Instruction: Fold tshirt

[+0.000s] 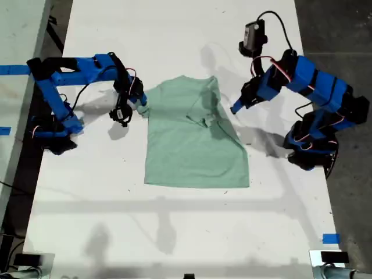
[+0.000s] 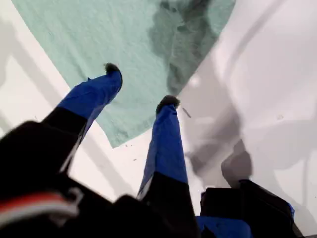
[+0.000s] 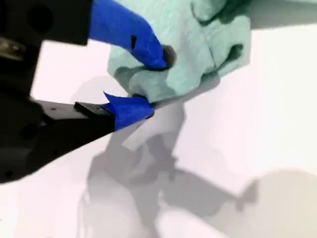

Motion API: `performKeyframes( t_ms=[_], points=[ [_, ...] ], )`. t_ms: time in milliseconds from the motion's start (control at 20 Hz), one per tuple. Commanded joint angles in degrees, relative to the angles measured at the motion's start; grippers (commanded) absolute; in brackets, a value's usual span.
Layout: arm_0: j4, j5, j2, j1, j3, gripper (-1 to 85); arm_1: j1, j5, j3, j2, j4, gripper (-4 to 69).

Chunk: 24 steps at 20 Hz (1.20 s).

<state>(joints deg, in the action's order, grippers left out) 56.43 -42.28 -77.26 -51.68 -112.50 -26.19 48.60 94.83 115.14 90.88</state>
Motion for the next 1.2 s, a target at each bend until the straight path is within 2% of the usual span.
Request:
performKeyframes(
  t_ms=[0,200,350,450,700,900,950,1100,1150],
  points=[
    [0.8,-1.1,1.3,-1.1,2.3,0.1,0.2,-0.7,1.7,4.6,-2.4,19.4],
    [5.5,3.5,-16.4,0.5,-1.9,0.1,-0.4,-0.4,4.2,6.3,-2.7,19.5],
    [13.4,4.4,-32.8,-0.9,-2.1,0.1,-0.7,-0.4,6.3,7.3,-3.3,19.5],
    [14.1,5.3,-35.8,1.2,0.1,0.1,-0.8,-0.5,7.5,7.8,-4.0,19.4],
    [14.7,9.8,-14.4,13.4,24.2,0.1,-0.6,-1.3,8.7,9.0,-4.1,19.4],
    [23.5,9.8,13.4,18.4,61.4,0.1,0.0,-2.5,10.8,10.8,-4.1,19.4],
    [20.1,9.8,14.9,18.5,62.2,0.1,0.3,-2.9,11.4,11.4,-4.1,19.4],
    [16.5,9.8,18.9,17.1,62.5,0.1,0.5,-3.7,14.0,13.9,-4.2,19.4],
    [15.2,9.7,19.7,16.7,62.5,3.5,0.5,-3.9,14.7,14.2,-4.3,19.4]
  ],
)
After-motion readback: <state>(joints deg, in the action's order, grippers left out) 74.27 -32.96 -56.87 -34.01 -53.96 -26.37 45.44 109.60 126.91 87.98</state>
